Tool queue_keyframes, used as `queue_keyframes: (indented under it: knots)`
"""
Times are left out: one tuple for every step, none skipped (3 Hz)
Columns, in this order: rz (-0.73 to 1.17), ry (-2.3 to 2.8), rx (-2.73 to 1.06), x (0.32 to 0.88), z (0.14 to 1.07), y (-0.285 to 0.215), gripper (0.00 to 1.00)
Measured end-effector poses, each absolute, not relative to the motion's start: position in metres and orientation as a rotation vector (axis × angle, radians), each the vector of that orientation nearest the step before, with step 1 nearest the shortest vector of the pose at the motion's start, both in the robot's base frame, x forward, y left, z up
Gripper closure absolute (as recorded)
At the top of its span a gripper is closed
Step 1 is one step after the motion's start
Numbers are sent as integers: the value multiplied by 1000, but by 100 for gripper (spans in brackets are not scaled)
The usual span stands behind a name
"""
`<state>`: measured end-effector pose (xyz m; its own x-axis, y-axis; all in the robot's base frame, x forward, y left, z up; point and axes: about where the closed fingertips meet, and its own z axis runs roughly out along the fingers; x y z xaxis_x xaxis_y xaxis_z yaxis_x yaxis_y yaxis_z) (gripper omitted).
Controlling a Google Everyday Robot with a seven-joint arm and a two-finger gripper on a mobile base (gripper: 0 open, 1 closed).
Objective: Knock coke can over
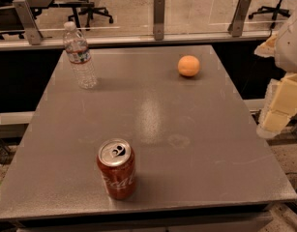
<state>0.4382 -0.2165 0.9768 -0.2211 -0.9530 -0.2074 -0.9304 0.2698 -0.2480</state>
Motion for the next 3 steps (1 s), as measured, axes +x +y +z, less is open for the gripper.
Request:
queue_keyframes:
  knots:
    - [-101,2230,-1723,438,977,-216,0]
    - [-47,2185,-1709,443,977,-207,0]
    - [38,2080,-1710,451,977,-177,0]
